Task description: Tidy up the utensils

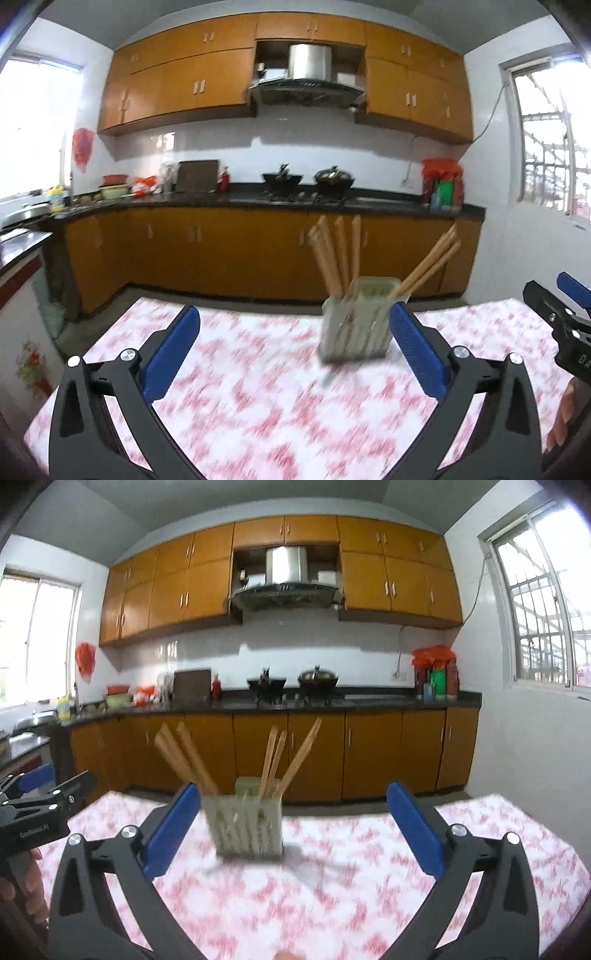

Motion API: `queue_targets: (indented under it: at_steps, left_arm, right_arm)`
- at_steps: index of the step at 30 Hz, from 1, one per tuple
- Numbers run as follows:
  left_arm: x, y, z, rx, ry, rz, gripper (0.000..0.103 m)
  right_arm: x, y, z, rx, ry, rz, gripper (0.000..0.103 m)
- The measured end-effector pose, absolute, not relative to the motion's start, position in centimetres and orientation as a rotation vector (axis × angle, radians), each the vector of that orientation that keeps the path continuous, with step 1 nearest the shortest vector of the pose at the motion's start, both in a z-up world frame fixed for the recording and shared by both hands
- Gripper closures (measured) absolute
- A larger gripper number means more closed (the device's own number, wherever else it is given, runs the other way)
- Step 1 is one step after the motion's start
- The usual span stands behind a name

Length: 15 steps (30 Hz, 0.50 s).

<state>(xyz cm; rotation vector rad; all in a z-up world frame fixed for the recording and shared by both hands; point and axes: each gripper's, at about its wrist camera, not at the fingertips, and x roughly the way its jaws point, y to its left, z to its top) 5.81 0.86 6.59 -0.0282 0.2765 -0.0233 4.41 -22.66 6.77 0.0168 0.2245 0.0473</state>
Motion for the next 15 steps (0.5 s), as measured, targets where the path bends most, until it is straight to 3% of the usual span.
queue_targets:
  at_steps: [15]
  left_arm:
    - [2.0,0.6,0.0,0.017,0.401,-0.02,0.002]
  right_arm:
    - [1.7,-21.3,-0.9,0.041,0.405,0.029,0.004]
